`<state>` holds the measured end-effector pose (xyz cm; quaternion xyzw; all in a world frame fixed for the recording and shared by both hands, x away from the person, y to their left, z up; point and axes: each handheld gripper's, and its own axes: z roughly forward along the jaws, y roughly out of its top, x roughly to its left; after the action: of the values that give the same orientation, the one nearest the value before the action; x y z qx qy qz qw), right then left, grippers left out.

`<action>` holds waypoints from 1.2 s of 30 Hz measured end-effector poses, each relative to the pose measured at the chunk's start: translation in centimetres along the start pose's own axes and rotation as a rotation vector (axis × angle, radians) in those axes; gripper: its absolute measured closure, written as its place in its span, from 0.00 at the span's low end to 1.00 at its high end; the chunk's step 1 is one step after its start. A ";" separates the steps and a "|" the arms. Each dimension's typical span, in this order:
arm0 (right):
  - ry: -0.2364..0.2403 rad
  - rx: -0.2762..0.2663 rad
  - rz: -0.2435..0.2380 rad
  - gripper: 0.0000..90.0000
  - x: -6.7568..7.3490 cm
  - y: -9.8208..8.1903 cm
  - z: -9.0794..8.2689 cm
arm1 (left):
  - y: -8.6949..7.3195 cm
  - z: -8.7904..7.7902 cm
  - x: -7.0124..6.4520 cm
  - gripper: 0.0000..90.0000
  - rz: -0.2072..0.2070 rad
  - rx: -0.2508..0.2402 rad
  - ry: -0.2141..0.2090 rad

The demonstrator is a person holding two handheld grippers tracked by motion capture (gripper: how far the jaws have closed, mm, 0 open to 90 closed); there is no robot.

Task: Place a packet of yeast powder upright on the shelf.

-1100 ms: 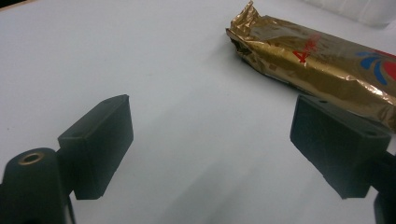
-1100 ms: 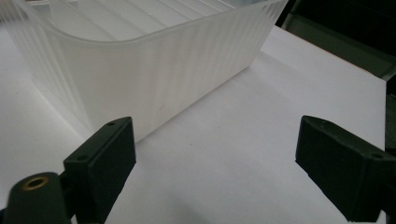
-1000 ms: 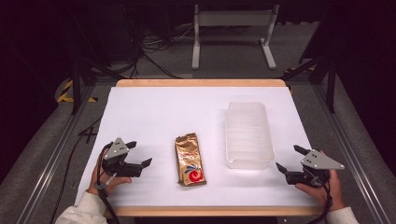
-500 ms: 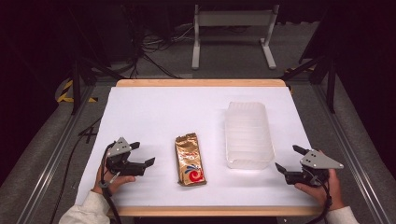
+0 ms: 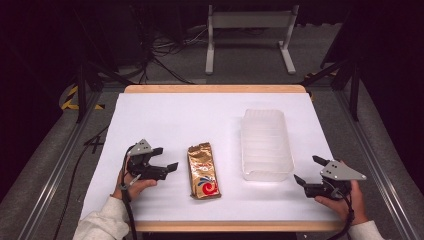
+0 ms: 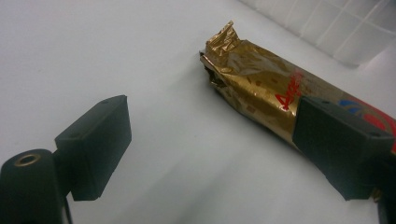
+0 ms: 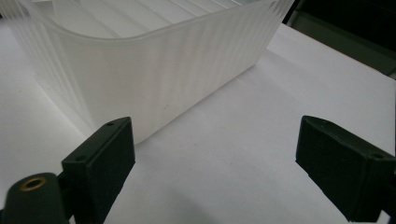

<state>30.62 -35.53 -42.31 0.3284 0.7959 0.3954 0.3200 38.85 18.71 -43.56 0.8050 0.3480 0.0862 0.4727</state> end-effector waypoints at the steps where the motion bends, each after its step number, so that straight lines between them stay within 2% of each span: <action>1: 0.001 0.001 0.001 0.14 0.0 0.0 0.0 | 0.2 0.3 0.0 0.14 -0.005 -0.002 -0.011; 4: 0.001 0.003 -0.001 0.14 0.0 0.0 0.1 | 0.9 1.6 -0.2 0.13 -0.017 0.009 -0.041; 6: 0.002 0.000 0.000 0.14 0.0 0.0 0.1 | 1.4 2.6 -0.4 0.12 -0.052 0.030 -0.062; 9: 0.002 0.000 -0.002 0.14 0.0 0.0 0.0 | 2.0 3.7 -0.4 0.12 -0.074 0.042 -0.079; 11: 0.002 0.002 0.001 0.14 0.0 0.0 0.0 | 2.4 4.6 -0.4 0.12 -0.066 0.051 -0.071; 13: 0.004 0.001 0.000 0.14 0.0 0.0 0.0 | 2.7 5.2 -0.1 0.12 -0.104 0.073 -0.086; 15: 0.004 0.002 0.001 0.14 0.0 -0.1 0.1 | 3.1 5.7 0.1 0.12 -0.125 0.078 -0.075; 17: 0.006 0.002 0.001 0.14 0.0 -0.1 0.1 | 3.3 6.1 0.2 0.13 -0.126 0.077 -0.075; 18: 0.006 0.003 0.001 0.14 0.0 -0.1 0.1 | 3.4 6.4 0.2 0.14 -0.112 0.084 -0.050; 20: 0.007 0.007 0.002 0.14 0.0 -0.1 0.1 | 3.4 6.9 0.3 0.15 -0.104 0.107 -0.044; 22: 0.008 0.008 0.000 0.14 0.0 -0.1 0.1 | 3.4 7.2 0.5 0.15 -0.122 0.126 -0.040; 26: 0.007 0.010 0.000 0.14 0.0 -0.1 0.2 | 3.8 7.5 0.8 0.17 -0.142 0.122 -0.040; 30: 0.010 0.014 0.001 0.14 0.0 -0.2 0.2 | 3.9 8.1 0.8 0.18 -0.143 0.139 -0.041; 33: 0.012 0.019 0.002 0.14 0.0 -0.2 0.3 | 4.0 8.5 0.8 0.22 -0.152 0.150 -0.047; 34: 0.012 0.020 0.001 0.14 0.0 -0.2 0.3 | 4.0 8.5 0.7 0.26 -0.146 0.148 -0.055; 35: 0.013 0.020 0.002 0.14 0.0 -0.2 0.3 | 4.1 8.6 0.7 0.32 -0.112 0.159 -0.065; 36: 0.014 0.020 0.000 0.14 0.0 -0.2 0.3 | 4.0 8.6 0.6 0.37 -0.116 0.155 -0.073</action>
<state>30.75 -35.47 -42.57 0.3290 0.8018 0.3897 0.3113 45.27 11.77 -45.01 0.8204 0.3820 0.0021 0.4254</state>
